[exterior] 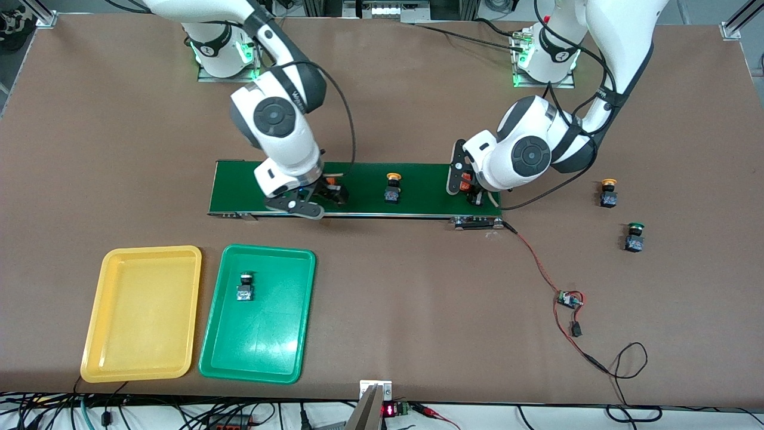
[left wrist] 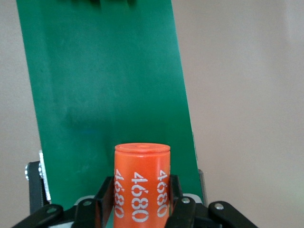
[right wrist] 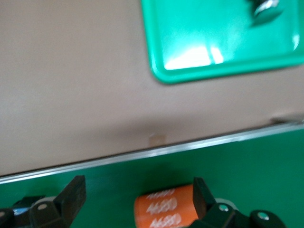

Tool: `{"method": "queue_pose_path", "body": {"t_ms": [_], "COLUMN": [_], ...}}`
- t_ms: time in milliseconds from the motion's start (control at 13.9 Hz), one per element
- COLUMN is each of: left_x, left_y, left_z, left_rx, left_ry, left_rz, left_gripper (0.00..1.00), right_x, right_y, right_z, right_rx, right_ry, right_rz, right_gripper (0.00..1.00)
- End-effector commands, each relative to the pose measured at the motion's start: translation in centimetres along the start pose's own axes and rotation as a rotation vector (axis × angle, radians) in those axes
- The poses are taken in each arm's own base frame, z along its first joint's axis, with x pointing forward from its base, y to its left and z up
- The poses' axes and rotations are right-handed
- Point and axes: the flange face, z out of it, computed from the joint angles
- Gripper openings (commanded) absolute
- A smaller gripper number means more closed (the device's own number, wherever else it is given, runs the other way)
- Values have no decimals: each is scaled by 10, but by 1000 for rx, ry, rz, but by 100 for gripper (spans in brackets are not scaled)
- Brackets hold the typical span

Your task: Sort buttons by color to trays

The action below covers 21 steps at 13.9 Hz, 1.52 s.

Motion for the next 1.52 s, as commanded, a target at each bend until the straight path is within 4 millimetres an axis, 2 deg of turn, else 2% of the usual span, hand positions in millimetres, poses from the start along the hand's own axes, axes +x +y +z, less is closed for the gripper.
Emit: {"method": "queue_pose_path", "body": {"t_ms": [0,72,217,361,505,722,938,1083,1299,1371,1444], "left_x": [-3,-4,-6,-8,-27,-79,-160,-194,-261,-277,-284], "left_y": [5,4,4,2,-2,-15,-26,-25,-17,-12,-6], "left_z": [-4,-4,-5,-17,-35,-55,-69,-78,-72,-70,-64], "left_rx": [31,33,35,53,89,140,168,172,146,134,90], "left_ry": [-4,-2,-3,-3,-15,-28,-32,-36,-33,-26,-26], "left_rz": [-7,-2,-3,2,-31,-129,-266,-262,-461,-532,-613], "left_gripper": [49,98,100,100,100,100,100,100,100,100,100], "right_x": [27,35,47,48,45,43,28,18,12,9,2], "right_y": [33,42,59,69,69,68,48,37,23,18,8], "right_z": [-22,-25,-36,-41,-44,-37,-21,-12,3,8,12], "right_rx": [-19,-21,-30,-91,-110,-112,-103,-107,-79,-67,-50], "right_ry": [13,18,37,33,29,11,-2,-13,-1,2,0], "right_rz": [-121,-131,-140,-156,-180,-165,-79,-54,-10,7,16], "right_gripper": [100,100,100,100,100,100,100,100,100,100,100]}}
